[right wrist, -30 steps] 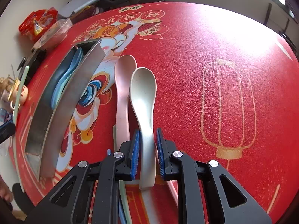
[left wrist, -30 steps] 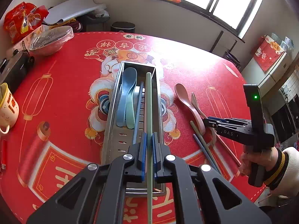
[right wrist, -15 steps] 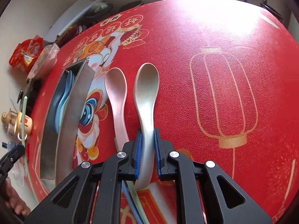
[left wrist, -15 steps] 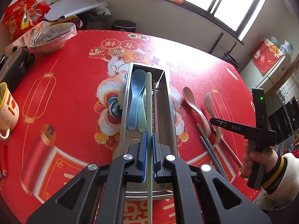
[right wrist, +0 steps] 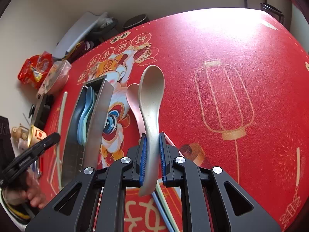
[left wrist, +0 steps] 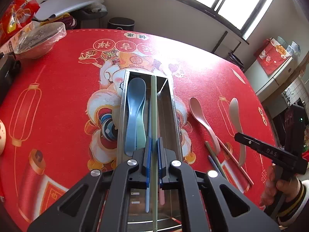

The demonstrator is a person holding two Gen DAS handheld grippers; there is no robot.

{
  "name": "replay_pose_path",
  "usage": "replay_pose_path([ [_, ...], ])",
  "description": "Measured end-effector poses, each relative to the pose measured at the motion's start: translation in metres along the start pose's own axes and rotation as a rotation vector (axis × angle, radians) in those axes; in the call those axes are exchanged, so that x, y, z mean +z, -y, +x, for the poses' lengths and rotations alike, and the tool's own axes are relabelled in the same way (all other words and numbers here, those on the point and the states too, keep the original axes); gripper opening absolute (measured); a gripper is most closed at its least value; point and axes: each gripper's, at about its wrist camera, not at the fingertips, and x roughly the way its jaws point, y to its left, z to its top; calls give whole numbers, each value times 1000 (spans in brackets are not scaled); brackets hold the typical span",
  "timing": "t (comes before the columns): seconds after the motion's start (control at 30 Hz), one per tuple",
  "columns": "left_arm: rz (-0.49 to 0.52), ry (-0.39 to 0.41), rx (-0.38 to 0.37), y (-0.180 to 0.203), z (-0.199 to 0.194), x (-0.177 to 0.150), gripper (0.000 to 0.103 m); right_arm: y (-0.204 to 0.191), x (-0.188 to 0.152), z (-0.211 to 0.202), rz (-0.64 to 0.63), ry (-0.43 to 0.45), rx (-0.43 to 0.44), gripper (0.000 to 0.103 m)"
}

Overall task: Organize utensils
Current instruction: 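Lower the light green chopstick into the caddy and open the left gripper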

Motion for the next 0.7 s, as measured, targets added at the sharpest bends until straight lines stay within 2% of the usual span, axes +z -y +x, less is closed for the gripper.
replay_pose_path([
  [0.2, 29, -43, 11, 8, 35, 11, 6, 10, -7, -9, 32, 5, -22, 12],
  [0.37, 27, -92, 20, 7, 56, 6, 6, 22, -14, -16, 65, 11, -38, 12],
  [0.7, 18, -135, 13, 4, 75, 2, 6, 29, -24, -23, 86, 8, -46, 12],
])
